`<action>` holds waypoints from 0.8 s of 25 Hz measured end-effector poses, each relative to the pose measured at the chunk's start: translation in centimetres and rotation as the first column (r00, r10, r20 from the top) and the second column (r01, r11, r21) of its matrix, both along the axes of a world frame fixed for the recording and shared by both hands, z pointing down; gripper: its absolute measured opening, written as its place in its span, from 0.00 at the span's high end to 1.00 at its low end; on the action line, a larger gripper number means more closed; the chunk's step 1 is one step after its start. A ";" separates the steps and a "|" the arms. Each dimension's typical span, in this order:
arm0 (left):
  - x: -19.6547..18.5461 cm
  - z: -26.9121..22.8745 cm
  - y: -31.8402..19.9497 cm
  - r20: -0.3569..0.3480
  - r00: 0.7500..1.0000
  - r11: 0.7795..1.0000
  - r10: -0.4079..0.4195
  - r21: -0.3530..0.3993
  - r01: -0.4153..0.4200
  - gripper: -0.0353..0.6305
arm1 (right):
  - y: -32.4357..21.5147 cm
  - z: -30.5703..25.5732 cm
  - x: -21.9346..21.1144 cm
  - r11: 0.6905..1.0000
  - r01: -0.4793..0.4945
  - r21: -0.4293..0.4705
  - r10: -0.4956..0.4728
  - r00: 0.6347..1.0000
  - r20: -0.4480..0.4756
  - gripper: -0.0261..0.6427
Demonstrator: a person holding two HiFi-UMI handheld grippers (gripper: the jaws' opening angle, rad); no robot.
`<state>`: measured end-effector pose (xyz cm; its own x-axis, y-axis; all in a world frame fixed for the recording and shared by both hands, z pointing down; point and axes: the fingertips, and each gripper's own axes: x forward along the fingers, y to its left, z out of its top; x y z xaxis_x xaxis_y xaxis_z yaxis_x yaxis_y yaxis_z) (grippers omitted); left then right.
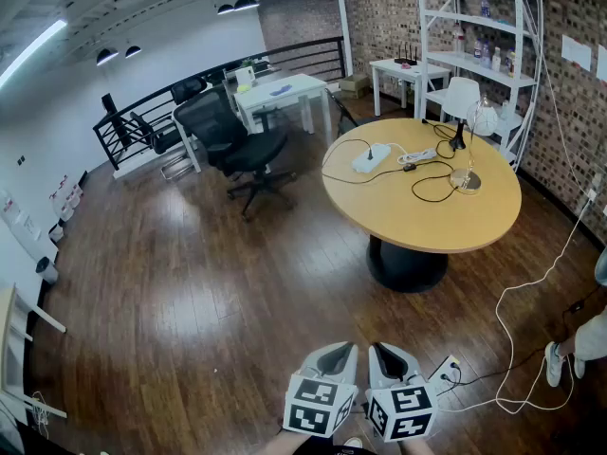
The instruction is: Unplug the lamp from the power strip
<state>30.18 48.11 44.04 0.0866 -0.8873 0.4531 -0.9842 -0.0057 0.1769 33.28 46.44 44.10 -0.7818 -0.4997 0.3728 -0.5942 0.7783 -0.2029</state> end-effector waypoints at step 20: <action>-19.4 1.6 -17.6 -0.022 0.995 0.995 0.097 -0.008 -0.097 0.95 | -17.7 1.3 -21.5 0.999 -0.041 -0.026 0.039 0.997 -0.073 0.96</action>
